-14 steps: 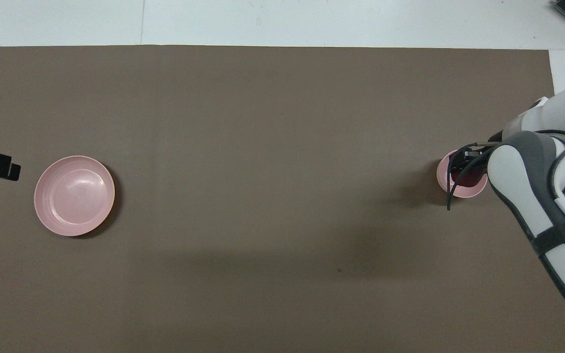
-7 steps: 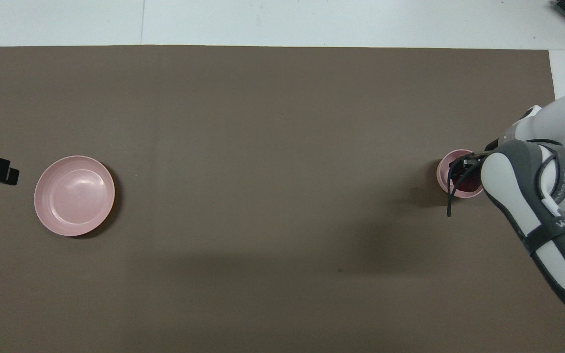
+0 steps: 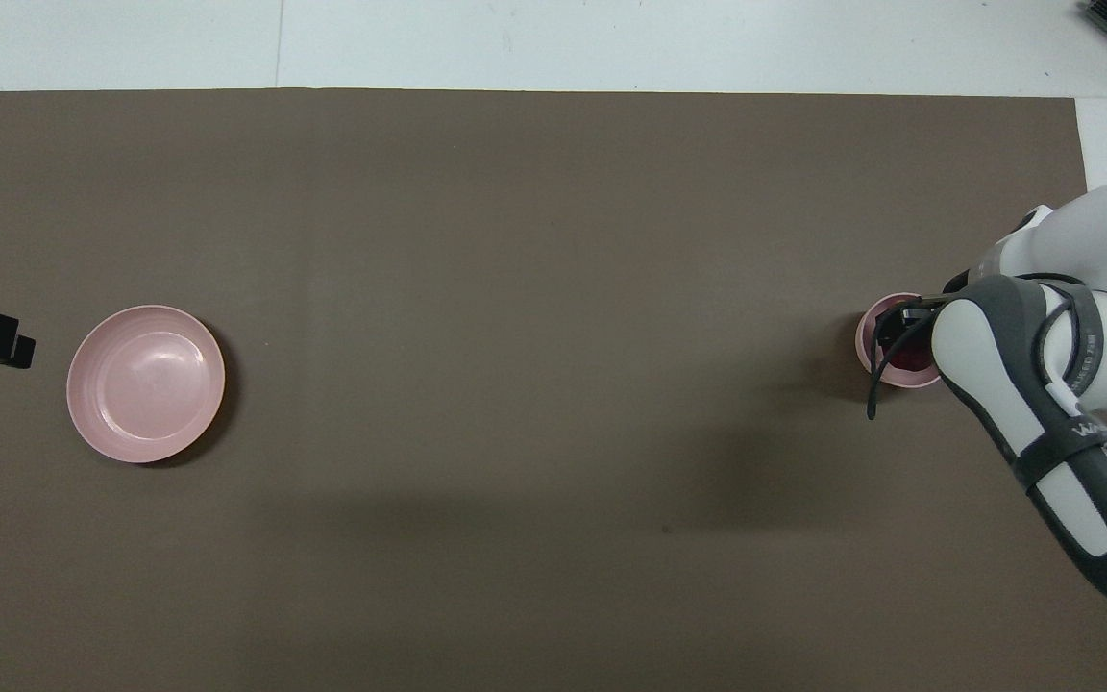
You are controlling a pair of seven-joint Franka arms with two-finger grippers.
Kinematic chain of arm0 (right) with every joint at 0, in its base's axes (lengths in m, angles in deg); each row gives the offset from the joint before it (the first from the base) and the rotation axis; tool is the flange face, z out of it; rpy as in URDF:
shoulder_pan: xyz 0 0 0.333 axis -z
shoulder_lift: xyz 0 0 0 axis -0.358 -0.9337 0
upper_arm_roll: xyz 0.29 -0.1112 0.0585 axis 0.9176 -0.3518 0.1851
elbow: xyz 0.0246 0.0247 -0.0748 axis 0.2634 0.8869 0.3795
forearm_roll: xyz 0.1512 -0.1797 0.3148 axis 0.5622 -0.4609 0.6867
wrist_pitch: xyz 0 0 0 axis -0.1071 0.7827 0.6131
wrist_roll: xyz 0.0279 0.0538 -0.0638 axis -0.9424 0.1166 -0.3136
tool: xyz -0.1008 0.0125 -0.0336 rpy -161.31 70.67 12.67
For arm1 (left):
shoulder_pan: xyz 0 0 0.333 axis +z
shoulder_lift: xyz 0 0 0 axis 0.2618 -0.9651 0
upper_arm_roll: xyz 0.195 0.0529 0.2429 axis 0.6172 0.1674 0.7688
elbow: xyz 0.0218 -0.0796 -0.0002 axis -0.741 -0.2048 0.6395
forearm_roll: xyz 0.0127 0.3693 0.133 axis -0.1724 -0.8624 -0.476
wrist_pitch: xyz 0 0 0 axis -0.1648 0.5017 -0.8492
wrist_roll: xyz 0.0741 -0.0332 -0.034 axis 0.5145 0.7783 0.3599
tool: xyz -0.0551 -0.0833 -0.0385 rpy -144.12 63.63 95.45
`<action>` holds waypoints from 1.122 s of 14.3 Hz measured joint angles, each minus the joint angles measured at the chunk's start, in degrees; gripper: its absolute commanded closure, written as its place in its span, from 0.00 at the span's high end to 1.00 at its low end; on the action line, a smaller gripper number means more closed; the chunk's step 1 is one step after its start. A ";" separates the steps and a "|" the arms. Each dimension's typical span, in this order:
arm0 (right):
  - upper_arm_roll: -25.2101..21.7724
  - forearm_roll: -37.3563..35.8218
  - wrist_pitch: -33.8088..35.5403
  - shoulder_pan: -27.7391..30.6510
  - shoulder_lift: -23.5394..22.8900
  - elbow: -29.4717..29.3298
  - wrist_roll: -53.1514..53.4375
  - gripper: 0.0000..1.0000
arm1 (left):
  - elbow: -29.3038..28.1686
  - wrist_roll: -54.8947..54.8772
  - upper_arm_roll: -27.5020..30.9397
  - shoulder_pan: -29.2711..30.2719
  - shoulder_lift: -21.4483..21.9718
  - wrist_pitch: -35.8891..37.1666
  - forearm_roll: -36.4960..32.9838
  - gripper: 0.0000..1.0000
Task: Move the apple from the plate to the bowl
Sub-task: 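Lower the apple into the pink bowl and open the right gripper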
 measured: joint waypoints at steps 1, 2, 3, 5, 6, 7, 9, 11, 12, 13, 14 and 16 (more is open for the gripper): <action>0.00 0.00 0.00 0.00 -0.05 0.00 0.00 0.00 | -0.23 0.00 0.00 0.00 0.01 -0.01 0.00 1.00; 0.00 0.00 0.00 0.01 -0.18 0.00 0.00 0.00 | -0.49 0.00 0.00 0.00 0.07 -0.11 -0.20 1.00; 0.00 -0.01 0.00 0.03 -0.44 0.01 0.00 0.00 | -0.72 0.00 0.01 0.00 0.17 -0.30 -0.82 1.00; 0.00 -0.01 -0.03 0.08 -0.91 0.00 0.00 0.00 | -0.90 0.00 0.01 0.00 0.39 -0.46 -1.58 1.00; 0.00 -0.01 -0.05 0.10 -1.09 0.01 0.00 0.00 | -0.94 0.00 0.01 0.00 0.50 -0.48 -1.65 1.00; 0.00 -0.01 -0.05 0.10 -1.24 0.01 0.00 0.00 | -0.96 0.00 0.01 0.00 0.58 -0.52 -1.66 1.00; 0.00 -0.01 -0.40 0.11 -1.51 0.01 0.00 0.00 | -0.97 0.00 0.02 0.00 0.65 -0.62 -1.66 1.00; 0.00 -0.01 -1.57 0.13 -1.99 0.01 0.00 0.00 | -0.97 0.00 0.02 0.00 0.66 -0.66 -1.66 1.00; 0.00 -0.01 -1.72 0.15 -2.18 0.01 0.00 0.00 | -0.98 0.00 0.02 0.00 0.66 -0.66 -1.66 1.00; 0.00 -0.01 -1.77 0.16 -2.33 0.01 0.00 0.00 | -0.99 0.00 0.02 0.00 0.66 -0.72 -1.66 1.00; 0.00 -0.01 -1.77 0.17 -2.45 0.01 0.00 0.00 | -0.99 0.00 0.01 0.00 0.66 -0.87 -1.66 1.00; -0.01 -0.01 -1.77 0.25 -2.55 0.01 0.00 0.00 | -1.04 0.00 0.01 0.00 0.67 -0.90 -1.66 1.00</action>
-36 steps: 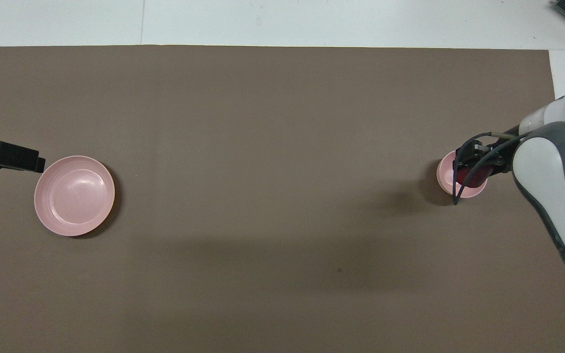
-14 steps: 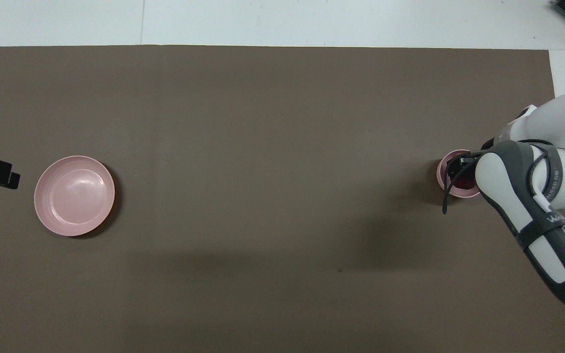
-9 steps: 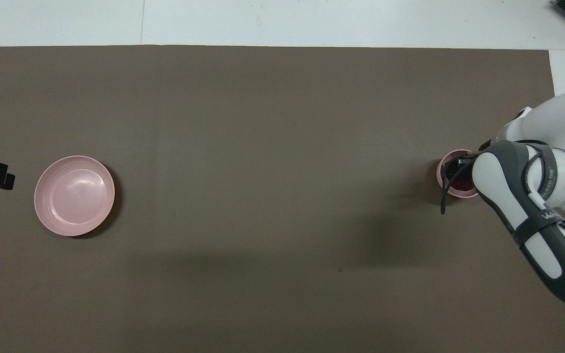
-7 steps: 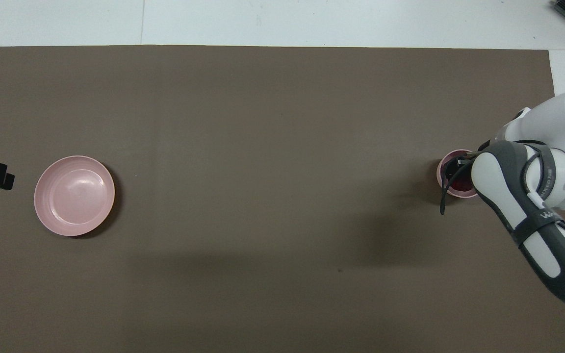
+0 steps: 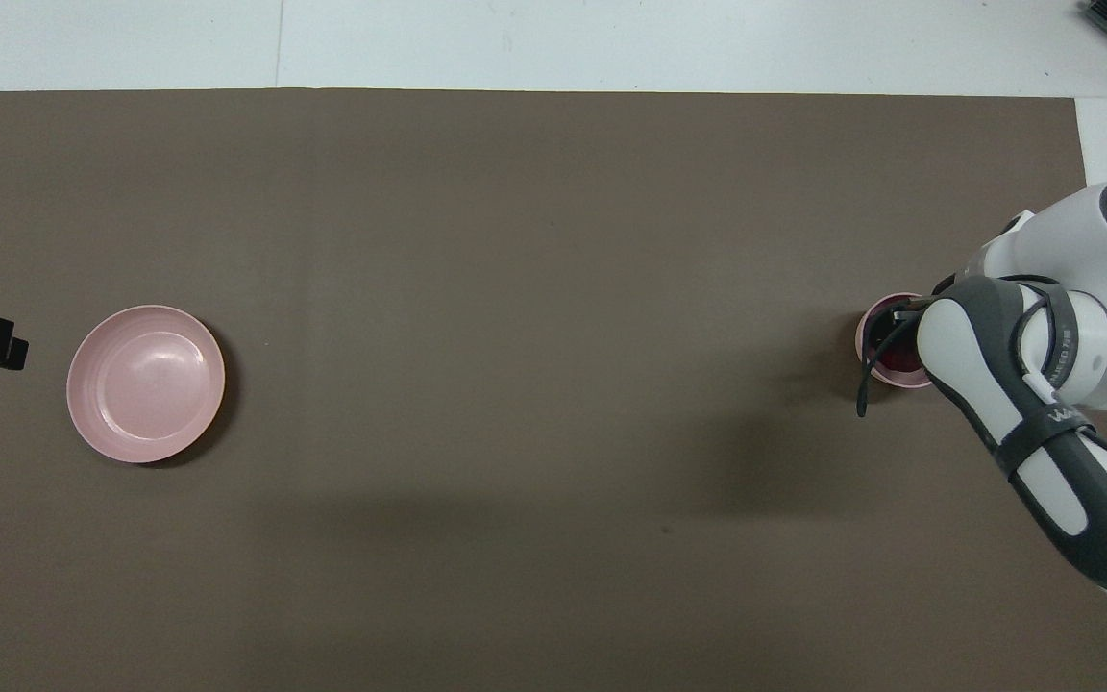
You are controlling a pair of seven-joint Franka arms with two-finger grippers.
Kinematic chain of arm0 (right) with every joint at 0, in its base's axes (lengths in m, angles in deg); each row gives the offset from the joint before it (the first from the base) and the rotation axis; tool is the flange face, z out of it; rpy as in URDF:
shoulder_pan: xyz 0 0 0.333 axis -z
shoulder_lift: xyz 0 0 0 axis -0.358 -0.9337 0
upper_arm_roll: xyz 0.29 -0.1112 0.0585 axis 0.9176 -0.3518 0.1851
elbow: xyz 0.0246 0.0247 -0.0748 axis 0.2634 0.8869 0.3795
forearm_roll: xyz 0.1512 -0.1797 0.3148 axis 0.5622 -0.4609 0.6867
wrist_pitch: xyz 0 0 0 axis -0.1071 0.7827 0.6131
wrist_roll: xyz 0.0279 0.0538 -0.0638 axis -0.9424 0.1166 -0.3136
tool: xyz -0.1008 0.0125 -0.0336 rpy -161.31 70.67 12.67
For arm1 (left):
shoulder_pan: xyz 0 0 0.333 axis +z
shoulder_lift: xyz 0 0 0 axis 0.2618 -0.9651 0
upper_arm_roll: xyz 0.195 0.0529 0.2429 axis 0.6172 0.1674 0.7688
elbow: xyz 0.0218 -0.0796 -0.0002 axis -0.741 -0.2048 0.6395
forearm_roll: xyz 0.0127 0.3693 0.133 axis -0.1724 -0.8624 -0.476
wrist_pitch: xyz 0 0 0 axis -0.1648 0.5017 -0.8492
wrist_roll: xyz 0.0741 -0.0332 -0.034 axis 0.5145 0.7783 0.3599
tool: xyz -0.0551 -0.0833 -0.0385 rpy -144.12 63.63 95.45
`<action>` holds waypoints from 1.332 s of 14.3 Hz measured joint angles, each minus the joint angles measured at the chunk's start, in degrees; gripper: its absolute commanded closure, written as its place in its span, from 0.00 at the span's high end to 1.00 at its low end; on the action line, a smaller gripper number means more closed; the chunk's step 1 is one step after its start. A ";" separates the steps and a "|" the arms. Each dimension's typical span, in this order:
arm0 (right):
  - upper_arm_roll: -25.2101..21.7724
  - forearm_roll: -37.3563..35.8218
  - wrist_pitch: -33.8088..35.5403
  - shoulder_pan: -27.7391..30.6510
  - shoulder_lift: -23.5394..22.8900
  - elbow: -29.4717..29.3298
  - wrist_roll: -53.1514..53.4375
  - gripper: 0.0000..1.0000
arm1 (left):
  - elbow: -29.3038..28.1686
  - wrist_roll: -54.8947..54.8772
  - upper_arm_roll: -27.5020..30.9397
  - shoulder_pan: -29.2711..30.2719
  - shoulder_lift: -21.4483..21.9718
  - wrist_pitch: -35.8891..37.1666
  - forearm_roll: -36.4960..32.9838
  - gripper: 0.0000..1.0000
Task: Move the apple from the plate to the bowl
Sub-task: 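Lower the apple into the pink bowl and open the right gripper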
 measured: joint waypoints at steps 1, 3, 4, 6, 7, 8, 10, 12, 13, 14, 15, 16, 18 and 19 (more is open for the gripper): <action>0.00 0.00 0.00 0.05 -0.02 0.00 0.00 0.00 | -0.01 0.00 0.01 0.00 0.00 0.00 0.00 1.00; 0.00 0.00 -0.01 0.12 -0.03 0.00 0.00 0.00 | -0.02 0.00 0.05 0.00 0.01 0.00 0.00 1.00; 0.00 0.00 -0.03 0.13 -0.04 0.00 0.00 0.00 | -0.02 0.00 0.06 0.00 0.01 0.00 0.00 1.00; 0.00 0.00 -0.41 0.13 -0.13 0.00 0.00 0.00 | -0.03 0.00 0.06 0.00 0.01 0.00 0.00 1.00; 0.00 0.00 -0.59 0.13 -0.20 0.00 0.00 0.00 | -0.03 0.00 0.06 0.00 0.02 0.00 0.00 1.00; 0.00 0.00 -0.67 0.13 -0.28 0.00 0.00 0.00 | -0.03 0.00 0.07 0.00 0.02 0.00 0.00 1.00; 0.01 0.00 -0.90 0.13 -0.67 0.00 0.05 0.00 | -0.04 0.00 0.07 0.00 0.02 0.00 0.00 1.00; 0.01 0.00 -1.36 0.13 -1.09 -0.01 0.06 0.00 | -0.04 0.00 0.07 0.00 0.02 0.00 0.00 1.00; 0.01 0.00 -1.44 0.13 -1.17 -0.01 0.06 0.22 | -0.04 0.00 0.08 0.00 0.02 0.00 0.00 1.00; 0.02 0.00 -1.44 0.13 -1.19 -0.01 0.06 0.46 | -0.04 0.00 0.08 0.00 0.02 0.00 0.00 1.00; 0.02 0.00 -1.44 0.13 -1.20 -0.01 0.09 0.74 | -0.04 0.00 0.08 0.00 0.02 0.00 0.00 1.00; 0.02 0.00 -1.44 0.13 -1.20 -0.02 0.11 0.85 | -0.05 0.00 0.08 0.00 0.02 0.00 0.00 1.00; 0.01 0.00 -1.44 0.13 -1.20 -0.03 0.12 0.93 | -0.05 0.00 0.08 0.00 0.02 0.00 0.00 1.00; 0.02 0.00 -1.44 0.13 -1.20 -0.07 0.13 0.96 | -0.05 0.00 0.08 0.00 0.02 0.00 0.00 1.00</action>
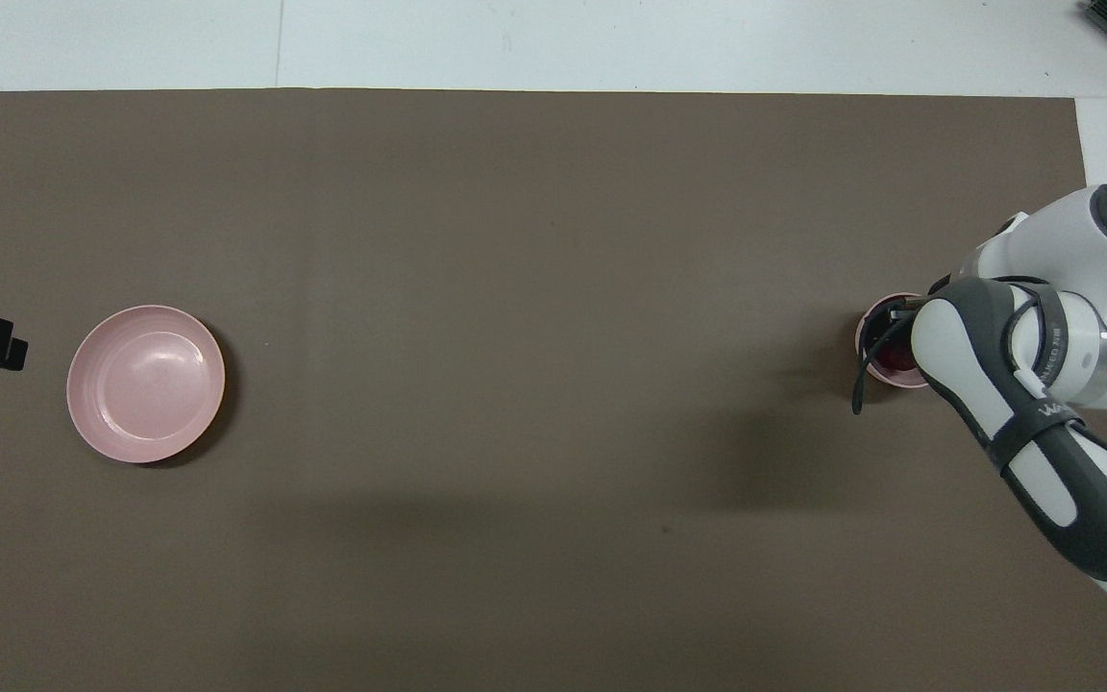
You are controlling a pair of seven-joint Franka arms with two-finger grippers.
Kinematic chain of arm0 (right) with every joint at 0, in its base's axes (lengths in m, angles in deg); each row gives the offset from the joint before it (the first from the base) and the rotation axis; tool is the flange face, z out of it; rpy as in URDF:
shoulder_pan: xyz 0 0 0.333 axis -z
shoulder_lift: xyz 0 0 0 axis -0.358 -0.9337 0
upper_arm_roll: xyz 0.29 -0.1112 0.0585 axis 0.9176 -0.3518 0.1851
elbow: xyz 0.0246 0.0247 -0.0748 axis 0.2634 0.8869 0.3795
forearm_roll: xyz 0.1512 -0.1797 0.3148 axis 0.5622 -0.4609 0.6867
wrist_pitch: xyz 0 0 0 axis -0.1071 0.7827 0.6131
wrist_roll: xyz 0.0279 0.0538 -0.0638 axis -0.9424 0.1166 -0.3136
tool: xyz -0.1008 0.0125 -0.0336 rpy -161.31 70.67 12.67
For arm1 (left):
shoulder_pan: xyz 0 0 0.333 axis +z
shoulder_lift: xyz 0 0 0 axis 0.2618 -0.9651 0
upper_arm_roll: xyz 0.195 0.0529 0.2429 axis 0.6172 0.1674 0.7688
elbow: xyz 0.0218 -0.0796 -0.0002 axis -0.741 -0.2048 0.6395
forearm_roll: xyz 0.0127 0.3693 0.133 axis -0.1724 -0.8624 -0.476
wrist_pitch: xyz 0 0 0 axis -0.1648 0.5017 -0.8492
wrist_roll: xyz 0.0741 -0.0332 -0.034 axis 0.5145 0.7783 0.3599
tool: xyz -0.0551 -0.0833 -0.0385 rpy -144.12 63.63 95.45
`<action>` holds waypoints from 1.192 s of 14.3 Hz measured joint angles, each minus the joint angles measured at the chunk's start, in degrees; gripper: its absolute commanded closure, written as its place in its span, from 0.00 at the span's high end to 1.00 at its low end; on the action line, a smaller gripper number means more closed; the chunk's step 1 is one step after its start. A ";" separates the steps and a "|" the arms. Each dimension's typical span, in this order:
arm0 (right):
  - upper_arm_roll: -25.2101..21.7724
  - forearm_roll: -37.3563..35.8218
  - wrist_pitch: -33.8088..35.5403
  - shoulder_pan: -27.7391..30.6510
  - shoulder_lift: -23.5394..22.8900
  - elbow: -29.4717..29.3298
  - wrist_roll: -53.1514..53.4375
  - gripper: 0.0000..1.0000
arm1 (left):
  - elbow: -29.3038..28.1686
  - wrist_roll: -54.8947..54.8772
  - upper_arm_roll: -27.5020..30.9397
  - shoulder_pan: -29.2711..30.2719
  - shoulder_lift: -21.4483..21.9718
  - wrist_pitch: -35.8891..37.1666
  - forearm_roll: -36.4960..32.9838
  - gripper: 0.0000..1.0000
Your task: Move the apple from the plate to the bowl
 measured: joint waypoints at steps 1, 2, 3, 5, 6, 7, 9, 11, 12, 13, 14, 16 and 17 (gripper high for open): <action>0.00 0.00 0.00 0.00 0.00 -0.05 0.01 0.98 | 0.00 0.00 0.00 0.00 0.00 0.00 0.00 1.00; 0.00 0.00 0.00 0.00 0.00 -0.13 0.02 0.99 | -0.01 0.00 0.00 0.00 0.00 0.00 0.00 1.00; 0.00 0.00 0.00 0.00 0.00 -0.20 0.02 1.00 | -0.01 0.00 0.00 0.00 0.00 0.00 0.00 1.00; 0.00 0.00 0.18 0.01 0.00 -0.37 0.02 1.00 | -0.02 0.00 0.00 0.00 0.00 0.00 0.00 1.00; 0.00 0.00 0.69 0.01 0.03 -0.62 0.02 1.00 | -0.02 0.00 0.00 0.00 0.01 0.00 0.00 1.00; 0.00 0.00 1.68 0.01 0.11 -1.06 0.02 1.00 | -0.02 0.00 0.00 0.00 0.01 0.00 0.00 1.00; 0.00 0.00 4.56 0.01 0.72 -2.42 0.02 1.00 | -0.02 0.00 0.00 0.00 0.01 0.00 0.00 1.00; 0.00 0.00 5.96 0.00 2.13 -3.49 0.02 1.00 | -0.02 0.00 0.00 0.00 0.01 0.00 0.00 1.00; 0.03 0.00 6.29 -0.04 3.09 -3.78 0.02 1.00 | -0.02 0.00 0.00 0.00 0.01 0.00 0.00 1.00; 0.07 0.00 6.67 -0.10 4.26 -3.97 0.02 1.00 | -0.02 0.00 0.00 0.00 0.01 0.00 0.00 1.00; 0.08 0.00 7.33 -0.22 5.57 -4.06 0.02 1.00 | -0.02 0.00 0.00 0.00 0.01 0.00 0.00 1.00; 0.08 -0.23 9.31 -0.49 8.56 -4.15 0.40 1.00 | -0.02 0.00 0.00 0.00 0.01 0.00 0.00 1.00; 0.17 -0.67 10.23 -0.55 10.06 -4.18 0.93 1.00 | -0.03 0.00 0.00 0.00 0.01 0.00 0.00 1.00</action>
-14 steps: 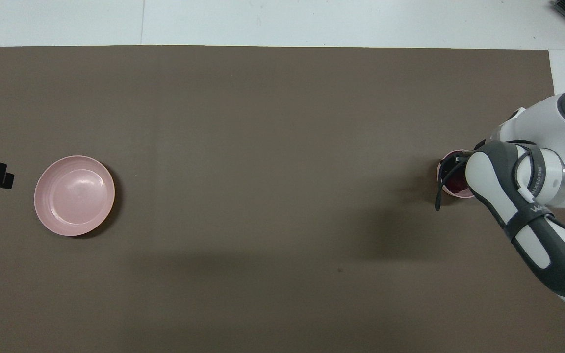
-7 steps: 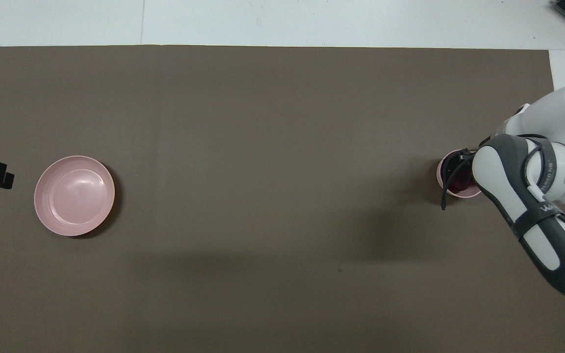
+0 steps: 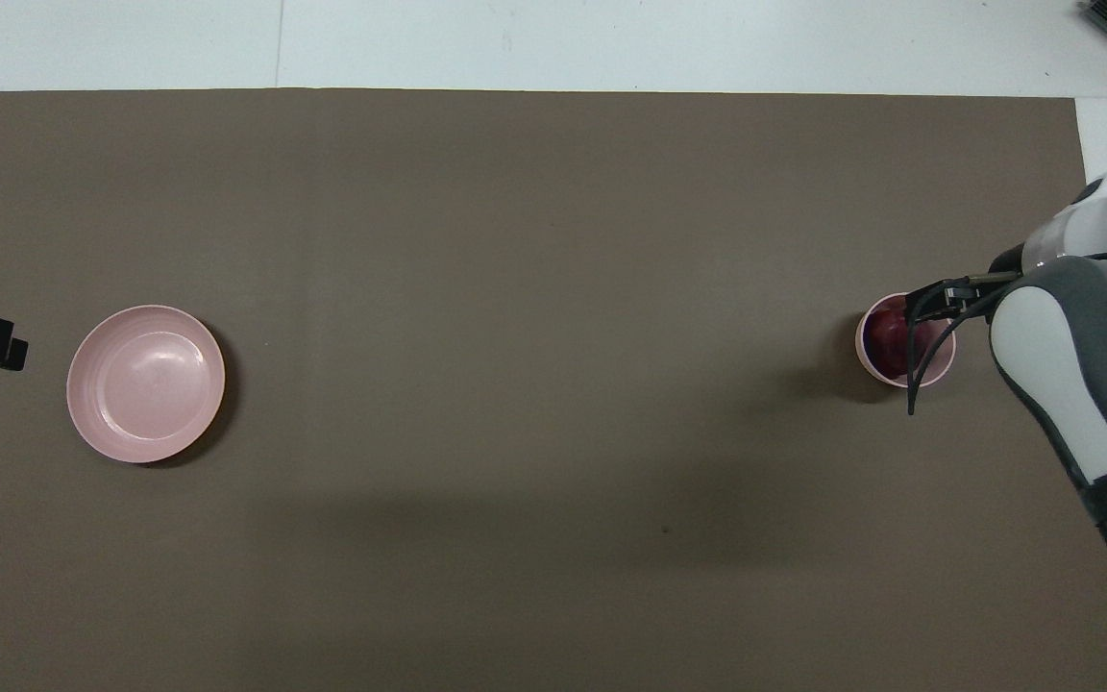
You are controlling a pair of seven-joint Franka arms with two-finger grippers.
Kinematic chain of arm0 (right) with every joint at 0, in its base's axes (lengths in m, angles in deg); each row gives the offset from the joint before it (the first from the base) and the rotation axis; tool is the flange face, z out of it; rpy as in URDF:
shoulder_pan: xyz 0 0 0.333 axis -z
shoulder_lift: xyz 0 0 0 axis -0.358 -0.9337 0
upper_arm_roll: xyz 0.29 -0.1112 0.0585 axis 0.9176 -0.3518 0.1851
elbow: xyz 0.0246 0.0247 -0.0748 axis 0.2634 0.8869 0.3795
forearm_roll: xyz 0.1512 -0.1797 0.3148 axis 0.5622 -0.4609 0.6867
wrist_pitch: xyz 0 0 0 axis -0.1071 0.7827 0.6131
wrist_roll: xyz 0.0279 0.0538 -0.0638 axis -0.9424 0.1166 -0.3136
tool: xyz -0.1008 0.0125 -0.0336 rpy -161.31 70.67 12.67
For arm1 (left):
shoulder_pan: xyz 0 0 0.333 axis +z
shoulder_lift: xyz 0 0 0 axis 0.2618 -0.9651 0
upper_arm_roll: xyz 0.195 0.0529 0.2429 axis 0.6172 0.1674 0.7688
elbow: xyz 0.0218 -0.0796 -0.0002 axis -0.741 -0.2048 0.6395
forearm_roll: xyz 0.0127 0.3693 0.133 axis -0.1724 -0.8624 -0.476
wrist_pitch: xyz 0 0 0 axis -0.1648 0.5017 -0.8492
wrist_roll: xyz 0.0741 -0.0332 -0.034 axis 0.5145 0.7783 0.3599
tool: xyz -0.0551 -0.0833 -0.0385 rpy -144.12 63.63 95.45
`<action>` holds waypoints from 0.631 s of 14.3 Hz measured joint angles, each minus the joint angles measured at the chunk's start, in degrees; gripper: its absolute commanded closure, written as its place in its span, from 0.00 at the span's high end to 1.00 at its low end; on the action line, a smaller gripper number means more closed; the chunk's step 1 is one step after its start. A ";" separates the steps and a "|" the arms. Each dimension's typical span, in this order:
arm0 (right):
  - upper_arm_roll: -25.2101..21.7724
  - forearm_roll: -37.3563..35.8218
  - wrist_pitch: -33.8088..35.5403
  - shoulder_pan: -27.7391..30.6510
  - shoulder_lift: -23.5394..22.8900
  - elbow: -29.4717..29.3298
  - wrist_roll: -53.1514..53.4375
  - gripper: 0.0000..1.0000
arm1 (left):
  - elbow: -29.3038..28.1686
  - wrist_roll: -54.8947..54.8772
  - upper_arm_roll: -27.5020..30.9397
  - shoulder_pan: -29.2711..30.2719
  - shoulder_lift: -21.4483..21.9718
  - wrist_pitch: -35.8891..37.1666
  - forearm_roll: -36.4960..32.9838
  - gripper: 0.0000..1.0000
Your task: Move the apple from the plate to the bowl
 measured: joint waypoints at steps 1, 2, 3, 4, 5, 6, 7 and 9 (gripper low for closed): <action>0.18 -0.40 1.03 -0.01 1.45 -0.06 0.35 1.00 | 0.00 0.00 0.00 0.00 0.00 0.00 0.00 1.00; 0.34 -0.64 2.36 -0.02 2.97 -0.31 0.49 1.00 | 0.00 0.00 0.00 0.00 0.00 0.00 0.00 1.00; 0.38 -0.74 4.43 -0.02 4.35 -1.07 0.58 1.00 | 0.00 0.00 0.00 0.00 0.00 0.00 0.00 1.00; 0.37 -0.81 7.15 0.03 5.61 -2.34 0.61 1.00 | 0.00 0.00 0.00 0.00 0.00 0.00 0.00 1.00; 0.30 -0.89 9.99 0.07 6.70 -3.97 0.64 1.00 | 0.00 0.00 0.00 0.00 0.00 0.00 0.00 1.00; 0.19 -0.97 12.50 0.08 7.60 -5.66 0.66 1.00 | 0.00 0.00 0.00 0.00 0.00 0.00 0.00 1.00; 0.14 -0.98 14.55 0.11 8.24 -7.37 0.67 1.00 | 0.00 0.00 0.00 0.00 0.00 0.00 0.00 1.00; 0.12 -0.98 18.48 0.15 8.71 -10.73 0.82 1.00 | 0.00 0.00 0.00 0.00 0.00 0.00 0.00 1.00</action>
